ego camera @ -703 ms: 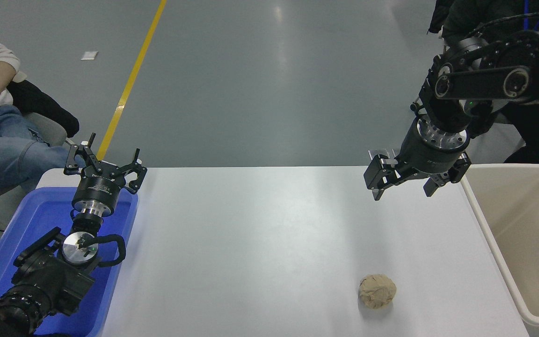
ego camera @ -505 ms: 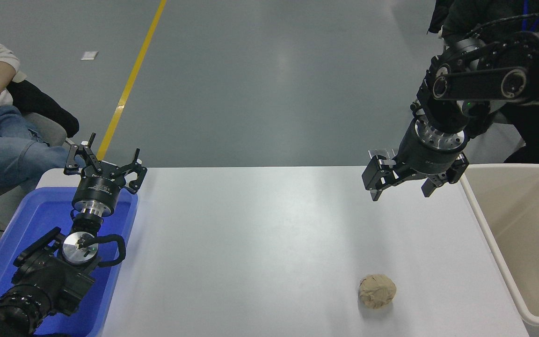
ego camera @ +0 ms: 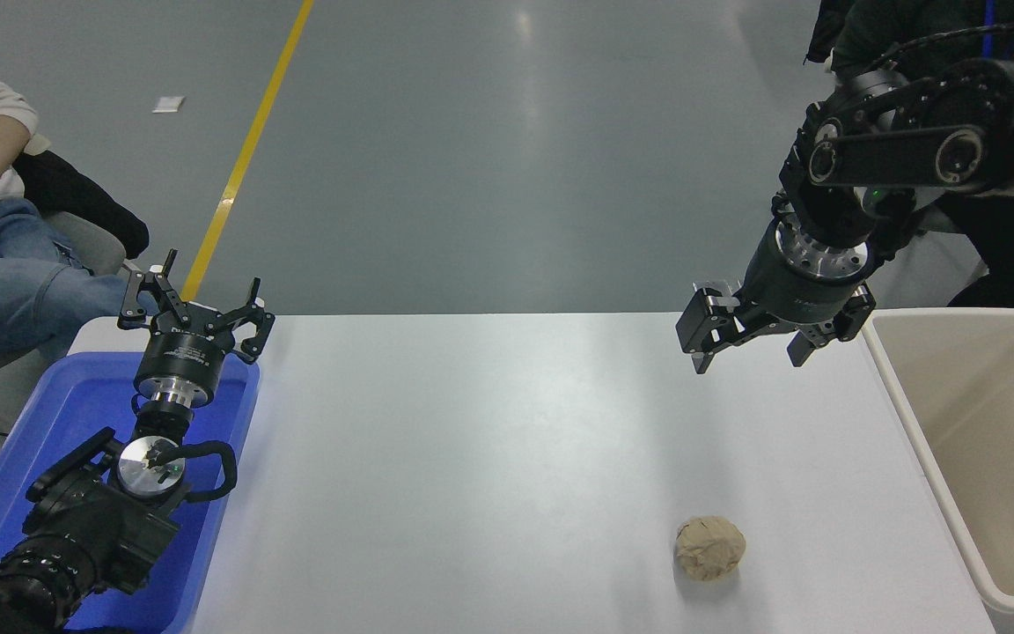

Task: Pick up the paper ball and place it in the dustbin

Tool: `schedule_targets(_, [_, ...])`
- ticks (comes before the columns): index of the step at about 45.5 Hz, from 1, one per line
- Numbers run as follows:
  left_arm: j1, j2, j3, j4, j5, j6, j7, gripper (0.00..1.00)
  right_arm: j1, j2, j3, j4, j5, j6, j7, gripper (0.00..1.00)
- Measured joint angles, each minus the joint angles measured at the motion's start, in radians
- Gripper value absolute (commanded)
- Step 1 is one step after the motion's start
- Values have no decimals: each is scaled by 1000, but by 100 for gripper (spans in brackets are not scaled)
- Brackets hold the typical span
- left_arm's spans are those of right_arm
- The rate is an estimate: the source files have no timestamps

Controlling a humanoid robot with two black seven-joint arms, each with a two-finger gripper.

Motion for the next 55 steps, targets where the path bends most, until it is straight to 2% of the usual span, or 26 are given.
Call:
schedule_targets(17, [0,0,0,0,0,0,-1,99,-10,-7,10,-40,0,0,0,100])
schedule_targets(36, [0,0,0,0,0,-1,-1,99,-26,-90,8,-59,-2,0,2,100])
schedule_targets(55, [0,0,0,0,0,-1,-1,99,7,-127,-29,-36,1,0,3,100])
